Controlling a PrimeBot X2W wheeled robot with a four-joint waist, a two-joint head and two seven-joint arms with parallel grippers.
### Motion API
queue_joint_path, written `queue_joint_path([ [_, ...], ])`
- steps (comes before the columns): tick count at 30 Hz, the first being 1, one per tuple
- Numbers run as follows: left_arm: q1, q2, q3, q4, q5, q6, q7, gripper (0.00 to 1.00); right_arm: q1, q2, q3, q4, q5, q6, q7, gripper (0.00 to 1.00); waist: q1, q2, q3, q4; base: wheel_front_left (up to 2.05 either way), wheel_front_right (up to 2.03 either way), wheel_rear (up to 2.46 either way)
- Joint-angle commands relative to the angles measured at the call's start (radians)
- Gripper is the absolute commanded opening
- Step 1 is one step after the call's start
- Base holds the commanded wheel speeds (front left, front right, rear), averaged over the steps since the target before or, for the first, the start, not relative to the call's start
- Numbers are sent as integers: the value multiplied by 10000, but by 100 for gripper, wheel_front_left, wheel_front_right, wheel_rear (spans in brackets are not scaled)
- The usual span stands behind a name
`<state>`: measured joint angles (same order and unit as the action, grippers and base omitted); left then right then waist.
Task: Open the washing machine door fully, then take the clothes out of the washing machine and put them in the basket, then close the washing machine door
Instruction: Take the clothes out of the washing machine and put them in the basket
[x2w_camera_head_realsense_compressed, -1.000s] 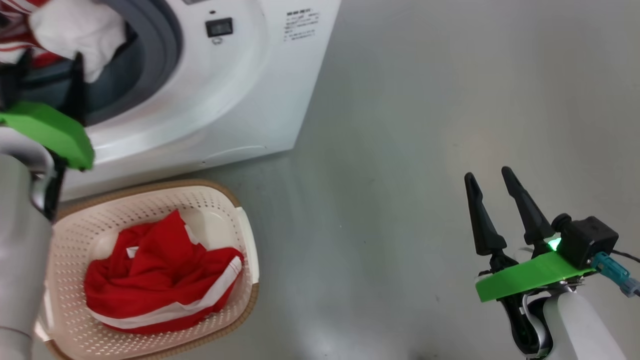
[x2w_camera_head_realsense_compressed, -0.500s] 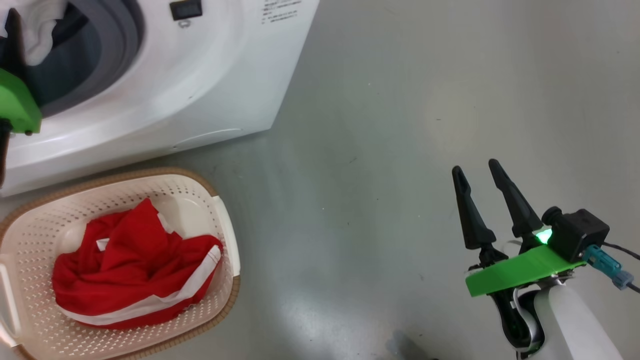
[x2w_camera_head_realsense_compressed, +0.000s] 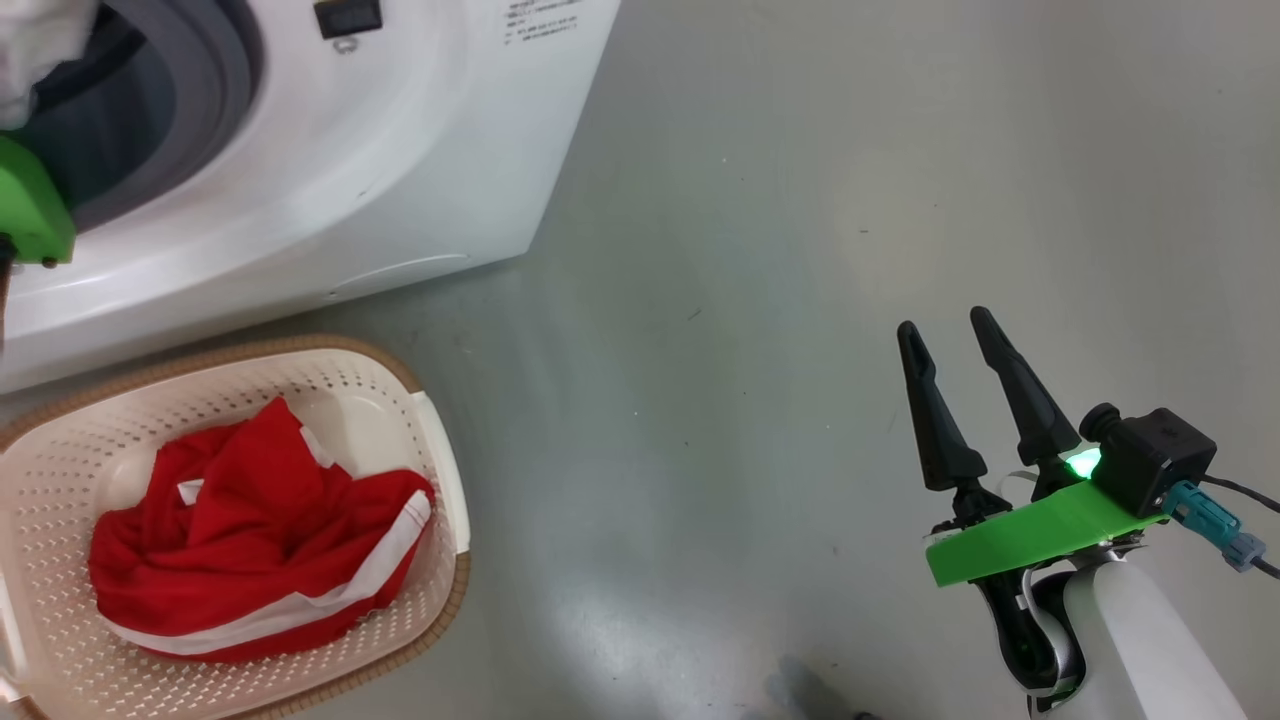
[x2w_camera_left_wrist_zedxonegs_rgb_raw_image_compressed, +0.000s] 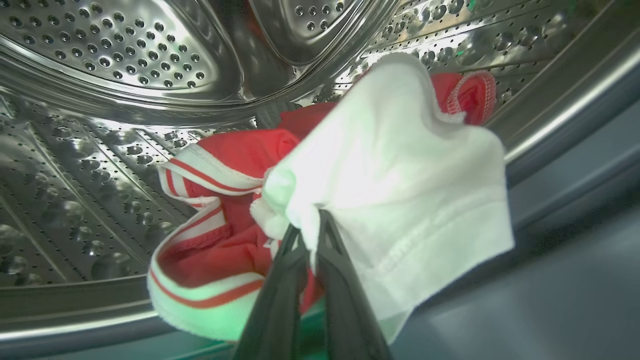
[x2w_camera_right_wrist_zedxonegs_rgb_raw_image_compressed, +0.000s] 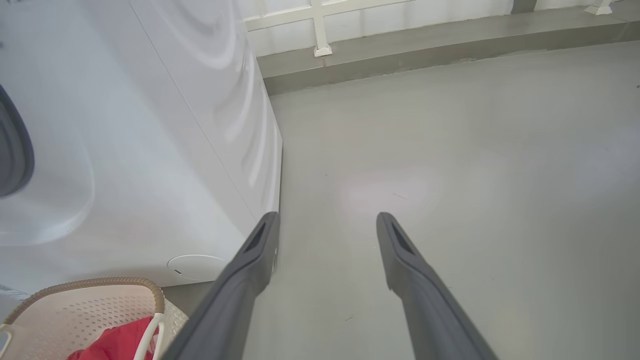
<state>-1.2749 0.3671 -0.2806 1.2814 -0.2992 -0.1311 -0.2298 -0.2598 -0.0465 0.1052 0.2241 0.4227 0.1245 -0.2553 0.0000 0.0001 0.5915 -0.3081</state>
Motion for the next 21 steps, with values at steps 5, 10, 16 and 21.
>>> queue_joint_path([
  [5,72,226,184,-243,-404,7,-227,0,-34,-38,90,-204,-103,62,-65,100,0,-1,-228,203,0,0,0],
  [10,589,31,470,-1042,-741,6,-311,0,30,-38,54,-192,-288,62,-65,100,0,-1,-526,466,0,0,0],
  [16,1858,-219,1347,-2897,-945,127,-317,0,135,-40,-16,-168,-504,62,-65,100,0,-1,-902,831,0,0,0],
  [21,2899,-597,2282,-4292,-910,188,-318,0,260,-143,-52,-159,-570,62,-65,100,0,-1,-1195,1118,0,0,0],
])
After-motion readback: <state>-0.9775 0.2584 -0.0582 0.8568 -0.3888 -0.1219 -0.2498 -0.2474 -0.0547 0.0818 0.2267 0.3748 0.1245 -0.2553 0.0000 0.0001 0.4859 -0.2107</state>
